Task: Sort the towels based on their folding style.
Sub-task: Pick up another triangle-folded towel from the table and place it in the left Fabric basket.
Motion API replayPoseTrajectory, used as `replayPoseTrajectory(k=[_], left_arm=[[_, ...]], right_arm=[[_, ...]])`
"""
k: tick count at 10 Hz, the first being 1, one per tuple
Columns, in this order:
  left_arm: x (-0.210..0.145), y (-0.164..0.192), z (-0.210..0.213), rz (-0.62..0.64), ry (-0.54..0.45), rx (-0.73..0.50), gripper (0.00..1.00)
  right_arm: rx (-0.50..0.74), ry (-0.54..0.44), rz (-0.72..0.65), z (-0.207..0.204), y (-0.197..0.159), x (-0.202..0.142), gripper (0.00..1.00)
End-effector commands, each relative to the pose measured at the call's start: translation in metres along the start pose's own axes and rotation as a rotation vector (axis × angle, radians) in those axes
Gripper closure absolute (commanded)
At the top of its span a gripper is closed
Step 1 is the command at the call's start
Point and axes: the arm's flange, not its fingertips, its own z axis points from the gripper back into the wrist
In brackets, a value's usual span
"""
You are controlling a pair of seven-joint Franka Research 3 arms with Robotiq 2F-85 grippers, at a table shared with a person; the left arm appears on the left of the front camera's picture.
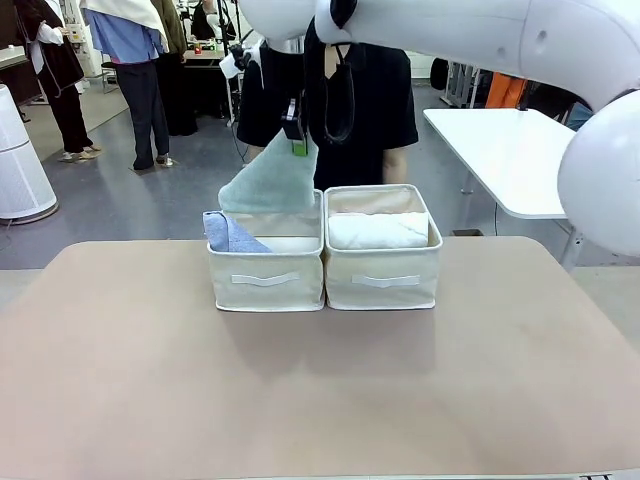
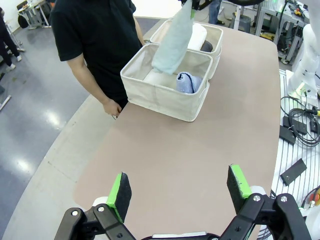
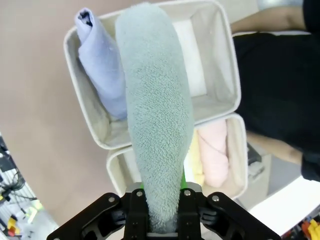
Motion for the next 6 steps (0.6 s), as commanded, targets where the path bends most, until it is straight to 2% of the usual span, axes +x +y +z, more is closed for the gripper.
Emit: replayPoseTrajectory(k=[1, 3, 4, 6], left_arm=[[-0.001, -0.002, -0.003, -0.004, -0.009, 0.018, 0.0], [-0.001, -0.002, -0.003, -0.004, -0.009, 0.018, 0.0], [-0.001, -0.002, -0.003, -0.004, -0.009, 0.018, 0.0], [-0.001, -0.002, -0.003, -0.004, -0.009, 0.018, 0.0]], right_arm=[[0.031, 0.036, 0.023, 0.002, -0.015, 0.014, 0.8], [0.052, 0.035, 0.054, -0.004, -0.012, 0.015, 0.8], [0.034, 0.032, 0.009, -0.018, -0.002, 0.001, 0.8], [0.034, 0.032, 0.009, -0.018, -0.002, 0.001, 0.8]])
